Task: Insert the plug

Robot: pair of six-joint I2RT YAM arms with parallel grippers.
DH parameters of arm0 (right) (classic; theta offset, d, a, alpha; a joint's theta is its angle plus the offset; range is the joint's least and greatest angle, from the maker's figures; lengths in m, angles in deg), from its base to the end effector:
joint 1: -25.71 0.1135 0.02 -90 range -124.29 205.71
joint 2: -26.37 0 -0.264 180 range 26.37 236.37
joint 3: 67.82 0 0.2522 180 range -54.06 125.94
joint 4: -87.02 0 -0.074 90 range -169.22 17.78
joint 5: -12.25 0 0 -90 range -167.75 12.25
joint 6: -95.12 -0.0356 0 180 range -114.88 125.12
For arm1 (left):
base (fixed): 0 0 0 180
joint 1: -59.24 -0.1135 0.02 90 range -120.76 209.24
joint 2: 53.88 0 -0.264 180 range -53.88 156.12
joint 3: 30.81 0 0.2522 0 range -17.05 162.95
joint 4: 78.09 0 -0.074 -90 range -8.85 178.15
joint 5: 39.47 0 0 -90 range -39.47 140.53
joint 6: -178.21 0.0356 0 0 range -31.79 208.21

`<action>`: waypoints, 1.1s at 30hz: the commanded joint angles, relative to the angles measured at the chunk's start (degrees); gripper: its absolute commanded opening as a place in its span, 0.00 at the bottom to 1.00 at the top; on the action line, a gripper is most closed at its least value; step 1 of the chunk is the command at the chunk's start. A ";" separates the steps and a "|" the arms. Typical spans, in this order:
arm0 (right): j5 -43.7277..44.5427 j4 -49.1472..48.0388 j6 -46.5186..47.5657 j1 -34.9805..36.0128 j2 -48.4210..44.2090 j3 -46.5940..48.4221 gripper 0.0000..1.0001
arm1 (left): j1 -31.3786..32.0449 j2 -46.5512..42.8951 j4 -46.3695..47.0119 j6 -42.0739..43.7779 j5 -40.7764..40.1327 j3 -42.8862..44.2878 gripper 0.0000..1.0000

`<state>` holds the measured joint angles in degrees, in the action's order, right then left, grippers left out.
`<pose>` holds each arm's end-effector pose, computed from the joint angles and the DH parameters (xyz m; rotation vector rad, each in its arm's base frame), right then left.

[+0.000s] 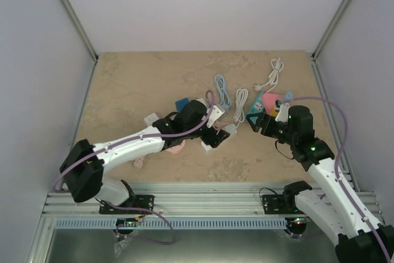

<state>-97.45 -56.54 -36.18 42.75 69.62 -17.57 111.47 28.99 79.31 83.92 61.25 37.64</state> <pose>0.1606 0.0618 0.2723 0.2433 2.1893 0.9559 0.1898 -0.2558 0.2470 1.0356 2.0637 -0.7348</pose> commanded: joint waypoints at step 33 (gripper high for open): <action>20.88 -4.61 8.63 22.31 26.63 18.21 0.78 | -32.26 -9.01 -21.90 -44.72 -32.88 -3.27 1.00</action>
<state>-80.12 -58.01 -28.38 63.52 94.82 -1.20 81.96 14.87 62.00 42.54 28.42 32.00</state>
